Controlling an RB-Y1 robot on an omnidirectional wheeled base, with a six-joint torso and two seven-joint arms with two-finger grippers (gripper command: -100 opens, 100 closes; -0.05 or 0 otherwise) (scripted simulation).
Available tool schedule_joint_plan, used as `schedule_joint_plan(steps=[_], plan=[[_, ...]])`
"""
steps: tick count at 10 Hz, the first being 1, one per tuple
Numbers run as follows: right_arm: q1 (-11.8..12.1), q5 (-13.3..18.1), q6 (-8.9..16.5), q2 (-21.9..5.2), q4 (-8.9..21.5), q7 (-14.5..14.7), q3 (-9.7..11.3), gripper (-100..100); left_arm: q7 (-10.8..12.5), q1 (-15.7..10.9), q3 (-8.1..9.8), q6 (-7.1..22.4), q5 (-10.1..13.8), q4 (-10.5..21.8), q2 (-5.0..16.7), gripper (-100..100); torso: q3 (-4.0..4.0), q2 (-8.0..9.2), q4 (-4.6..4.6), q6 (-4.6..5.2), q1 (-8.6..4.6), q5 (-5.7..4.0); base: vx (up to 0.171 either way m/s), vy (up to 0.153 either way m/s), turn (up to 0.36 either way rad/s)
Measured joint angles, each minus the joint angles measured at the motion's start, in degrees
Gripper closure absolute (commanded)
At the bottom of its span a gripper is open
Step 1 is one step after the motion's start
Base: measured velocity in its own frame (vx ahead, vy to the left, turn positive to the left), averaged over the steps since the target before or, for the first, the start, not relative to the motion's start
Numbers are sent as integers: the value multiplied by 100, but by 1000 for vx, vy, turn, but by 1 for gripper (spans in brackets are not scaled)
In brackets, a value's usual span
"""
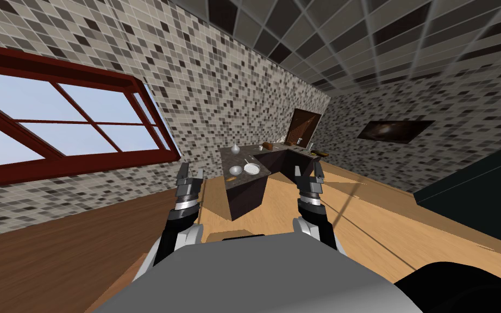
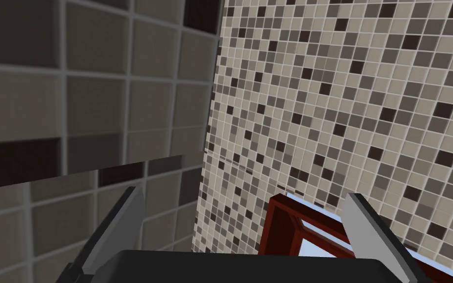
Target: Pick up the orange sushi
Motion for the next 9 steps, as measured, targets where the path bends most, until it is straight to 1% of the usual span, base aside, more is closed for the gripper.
schedule_joint_plan(steps=[2, 4, 5, 6, 7, 8, 9], plan=[[0, 0, 0, 0, 0, 0, 0, 0, 91, -47, -58, 109, 48, 12, 256, -100, 0, 1, 0, 0, 15, 3, -4, 47, 4], [0, 0, 0, -1, 0, 0, -1, 0, 271, -147, -152, 364, 137, 15, 551, -100, 1, 2, 0, 0, 25, 6, -8, 74, 6], [0, 0, 0, -1, 0, 0, -1, 0, 388, -207, -221, 537, 193, 3, 678, -100, 1, 2, 0, 0, 33, 7, -10, 97, 5], [0, 0, 0, -1, 0, 0, -1, 0, 521, -325, -284, 706, 260, 61, 788, -100, 1, 2, 0, 0, 38, 9, -19, 103, 3], [0, 0, 0, -1, 0, 0, -1, 0, 677, -398, -358, 882, 340, 58, 893, -100, 3, 5, 1, 0, 41, 9, -8, 71, -3], [0, 0, 0, -1, 0, 0, -1, 0, 765, -454, -392, 1010, 375, 99, 931, -100, 2, 3, 1, 0, 30, 8, 9, 62, 6], [0, 0, 0, -1, 0, 0, -1, 0, 866, -574, -445, 1164, 431, 161, 973, -100, -2, -4, -1, 0, 26, 6, 7, 49, -2]])
